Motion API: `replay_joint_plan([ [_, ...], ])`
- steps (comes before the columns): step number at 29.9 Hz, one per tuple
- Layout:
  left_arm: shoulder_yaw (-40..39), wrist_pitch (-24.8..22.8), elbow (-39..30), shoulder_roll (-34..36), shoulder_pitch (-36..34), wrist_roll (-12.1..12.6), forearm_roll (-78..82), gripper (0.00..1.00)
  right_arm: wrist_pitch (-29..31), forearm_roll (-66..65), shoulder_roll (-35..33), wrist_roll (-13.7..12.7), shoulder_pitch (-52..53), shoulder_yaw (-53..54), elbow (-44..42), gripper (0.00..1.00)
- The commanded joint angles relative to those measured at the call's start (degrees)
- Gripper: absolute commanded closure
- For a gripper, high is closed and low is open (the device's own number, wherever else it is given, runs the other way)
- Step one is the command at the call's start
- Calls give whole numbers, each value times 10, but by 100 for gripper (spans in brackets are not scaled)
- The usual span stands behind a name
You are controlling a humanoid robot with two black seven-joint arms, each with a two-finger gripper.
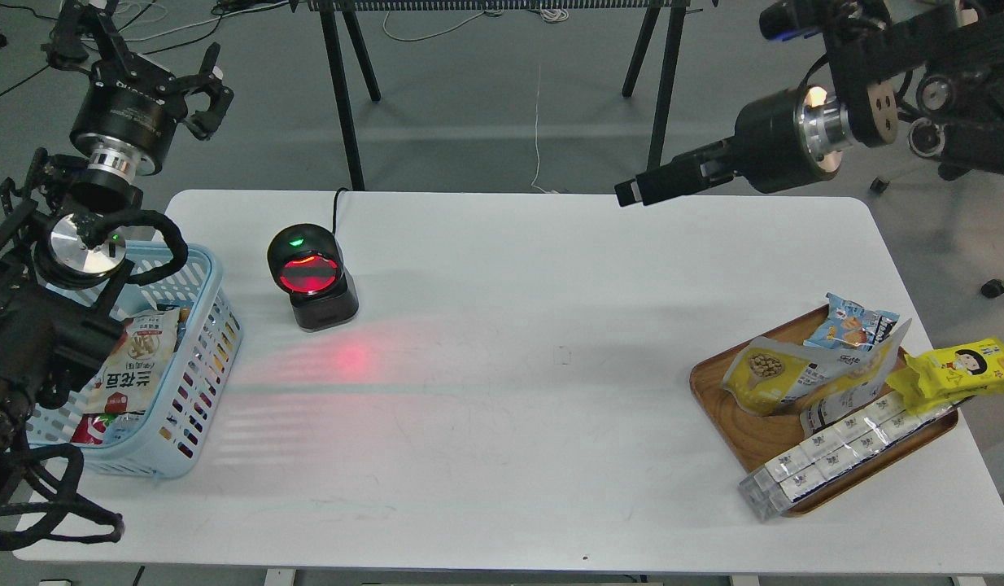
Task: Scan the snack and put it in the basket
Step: 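Move the right gripper over the wooden tray toward the yellow snack pouch, then grasp the yellow snack pouch on the tray with the right gripper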
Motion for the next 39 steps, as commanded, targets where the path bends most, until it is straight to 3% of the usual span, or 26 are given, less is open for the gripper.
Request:
replay_joint_plan([
  [1,1,0,0,5,0,0,0,1,-20,-89,22,0,25,-49,43,2],
  [9,2,0,5,7,0,0,0,1,-92,-289,56,0,24,-147,61,3],
  [18,2,0,19,6,4,0,1,1,-125,-356,60,0,-44,-203,39,7],
  [31,2,0,43,6,4,0,1,1,-137,-389,68,0,-81,-218,-13,59],
  [34,2,0,43,5,4,0,1,1,-137,-391,68,0,-90,-218,-26,65],
  [39,2,0,43,5,4,0,1,1,-140,-392,68,0,-100,-218,-40,86],
])
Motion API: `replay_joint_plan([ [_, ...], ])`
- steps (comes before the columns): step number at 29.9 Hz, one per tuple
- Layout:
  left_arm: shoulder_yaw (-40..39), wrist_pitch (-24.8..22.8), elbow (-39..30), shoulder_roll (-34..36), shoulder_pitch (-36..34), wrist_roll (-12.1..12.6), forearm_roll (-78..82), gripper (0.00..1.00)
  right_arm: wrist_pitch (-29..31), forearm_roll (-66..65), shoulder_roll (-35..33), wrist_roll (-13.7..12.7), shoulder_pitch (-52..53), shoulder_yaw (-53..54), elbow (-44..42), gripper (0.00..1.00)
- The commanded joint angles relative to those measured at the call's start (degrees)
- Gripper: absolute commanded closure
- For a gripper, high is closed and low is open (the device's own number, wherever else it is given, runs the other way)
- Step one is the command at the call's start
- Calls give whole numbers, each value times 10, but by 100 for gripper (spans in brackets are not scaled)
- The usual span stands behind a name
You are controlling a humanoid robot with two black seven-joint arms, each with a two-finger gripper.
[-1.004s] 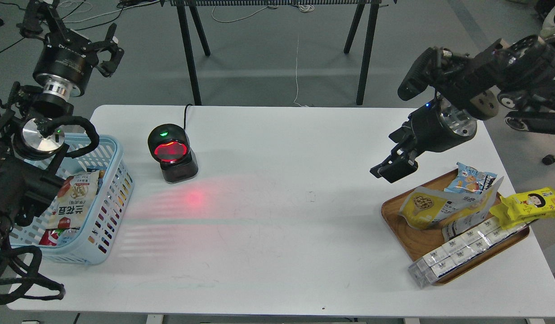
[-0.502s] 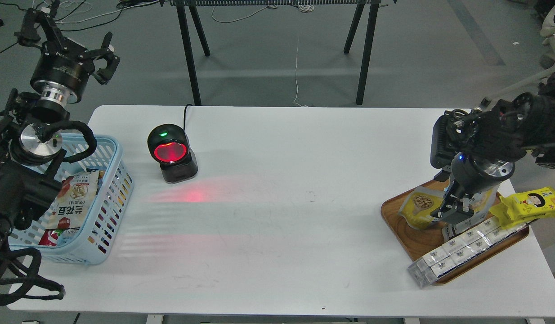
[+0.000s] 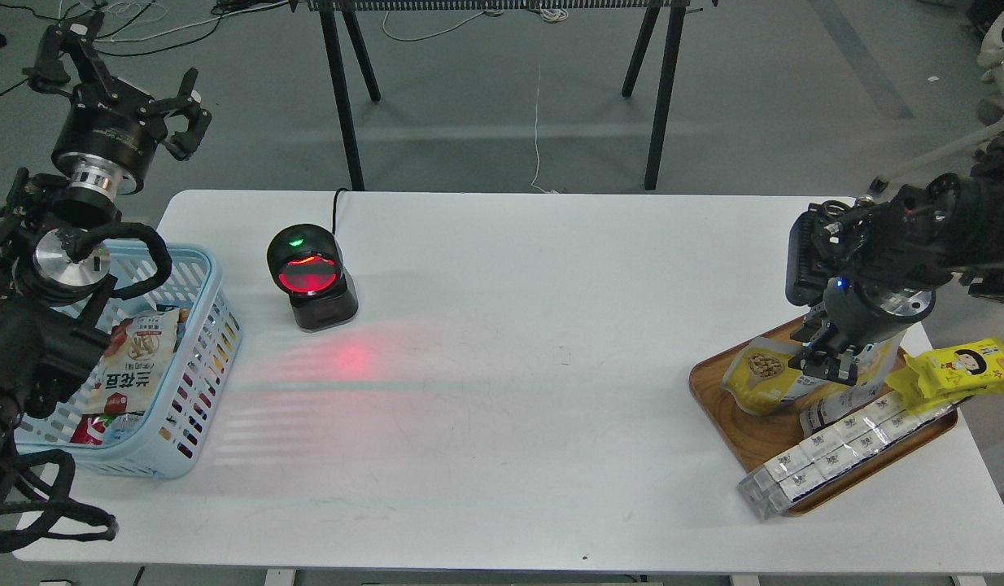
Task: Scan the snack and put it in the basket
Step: 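Grasp the yellow snack pouch on the tray with the right gripper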
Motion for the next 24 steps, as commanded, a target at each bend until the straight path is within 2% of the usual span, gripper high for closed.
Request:
replay_joint_plan([
  [1,0,0,0,0,-1,0,0,1,-3,-1,-1,0,-3,0,-5,92],
  [3,0,0,0,0,-1,0,0,1,-6,-2,-2,0,-2,-1,-5,100],
  [17,0,0,0,0,-1,0,-1,1,-20,-6,-9,0,34,-2,5,100],
  [24,0,0,0,0,-1,0,-1,1,-23,-38,-5,0,109,-2,69,100],
])
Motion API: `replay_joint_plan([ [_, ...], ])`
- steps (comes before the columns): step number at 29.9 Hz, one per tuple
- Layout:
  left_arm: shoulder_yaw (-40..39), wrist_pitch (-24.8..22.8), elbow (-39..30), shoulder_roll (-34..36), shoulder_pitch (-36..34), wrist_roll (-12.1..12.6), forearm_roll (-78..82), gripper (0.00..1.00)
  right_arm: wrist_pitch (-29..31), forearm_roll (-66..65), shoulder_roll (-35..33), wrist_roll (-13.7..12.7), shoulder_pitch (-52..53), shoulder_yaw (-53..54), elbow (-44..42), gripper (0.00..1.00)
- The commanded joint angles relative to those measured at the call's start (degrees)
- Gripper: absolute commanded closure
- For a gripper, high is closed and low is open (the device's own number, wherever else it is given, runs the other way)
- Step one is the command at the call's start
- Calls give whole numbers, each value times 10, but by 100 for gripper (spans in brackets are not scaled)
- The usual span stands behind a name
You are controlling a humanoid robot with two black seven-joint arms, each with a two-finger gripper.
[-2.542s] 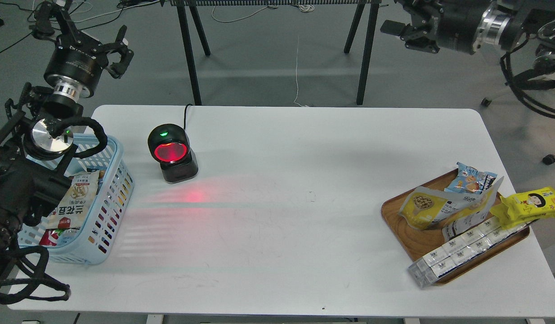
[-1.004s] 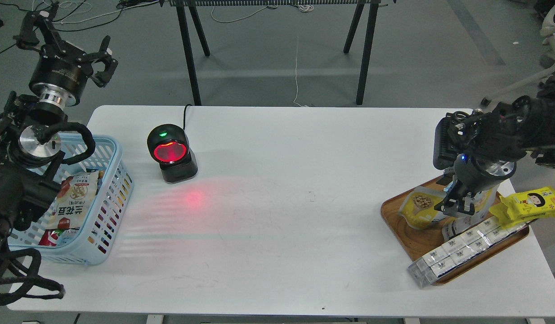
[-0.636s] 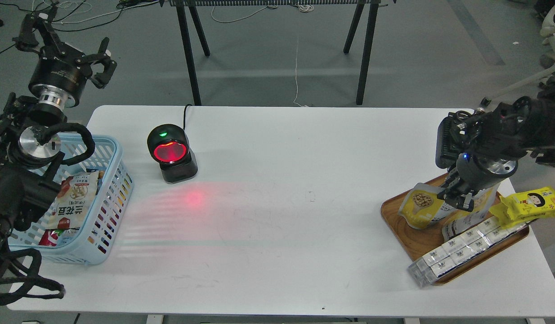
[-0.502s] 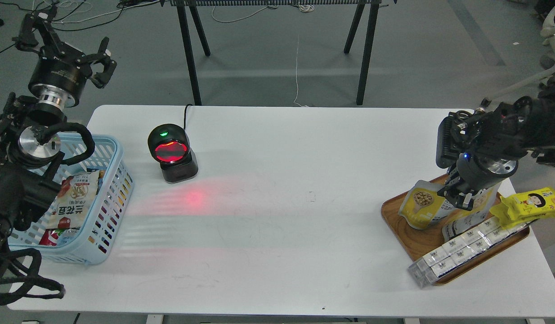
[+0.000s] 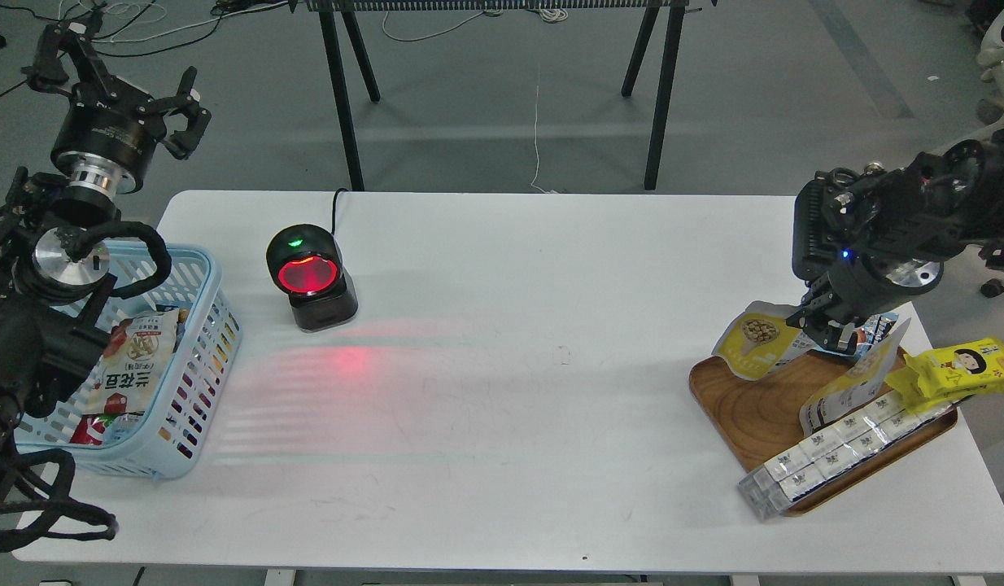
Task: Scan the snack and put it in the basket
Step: 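Lift the pouch and carry it toward the table center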
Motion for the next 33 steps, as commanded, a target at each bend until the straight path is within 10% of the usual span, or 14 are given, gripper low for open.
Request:
replay_joint_plan([
  [1,0,0,0,0,0,0,0,1,-2,-7,8,0,42,2,29,100],
  [23,2,0,10,0,2,-9,1,1,-37,176,231,0,72,86,20,99],
  [33,1,0,22,-1,10,-9,0,1,-38,205,232,0,51,89,-21,99],
])
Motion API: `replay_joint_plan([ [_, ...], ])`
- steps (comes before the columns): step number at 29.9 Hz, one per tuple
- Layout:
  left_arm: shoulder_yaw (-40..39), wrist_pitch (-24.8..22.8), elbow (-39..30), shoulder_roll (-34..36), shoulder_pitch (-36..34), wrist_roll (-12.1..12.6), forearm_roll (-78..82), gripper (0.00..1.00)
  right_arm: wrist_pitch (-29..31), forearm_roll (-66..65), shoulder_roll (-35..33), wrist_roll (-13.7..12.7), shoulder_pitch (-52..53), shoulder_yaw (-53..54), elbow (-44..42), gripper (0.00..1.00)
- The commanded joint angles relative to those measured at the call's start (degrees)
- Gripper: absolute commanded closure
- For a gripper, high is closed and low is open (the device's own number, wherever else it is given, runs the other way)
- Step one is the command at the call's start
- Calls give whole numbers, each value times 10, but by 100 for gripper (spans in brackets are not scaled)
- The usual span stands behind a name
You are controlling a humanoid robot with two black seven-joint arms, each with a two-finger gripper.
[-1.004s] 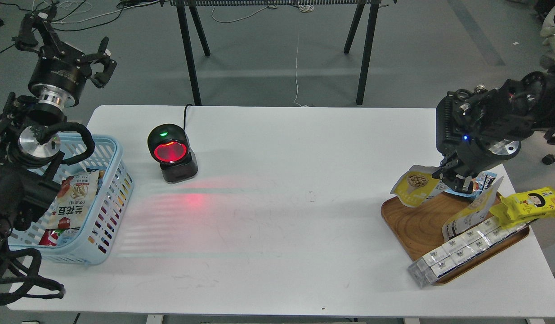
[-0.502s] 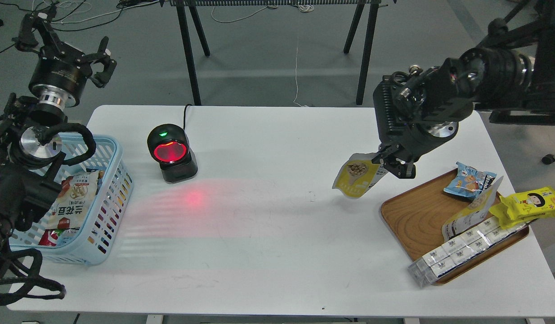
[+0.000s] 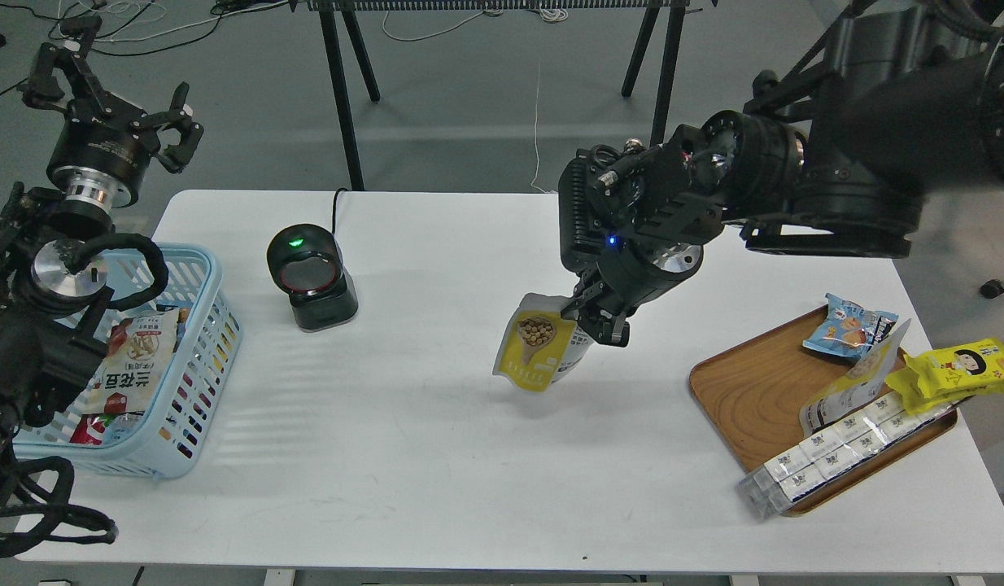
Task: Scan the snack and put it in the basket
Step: 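Lift the pouch and carry it toward the table center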
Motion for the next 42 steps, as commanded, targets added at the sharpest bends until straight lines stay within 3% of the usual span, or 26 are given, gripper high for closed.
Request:
replay_joint_plan([
  [1,0,0,2,0,1,0,0,1,-1,1,0,0,-11,1,-14,99],
  [34,0,0,9,-3,7,0,0,1,-34,40,0,0,-109,23,-66,95],
  [39,0,0,13,-3,7,0,0,1,-34,41,0,0,-105,24,-65,90],
  [42,0,0,13,-3,6,0,-1,1,-36,43,0,0,-95,25,-59,81],
])
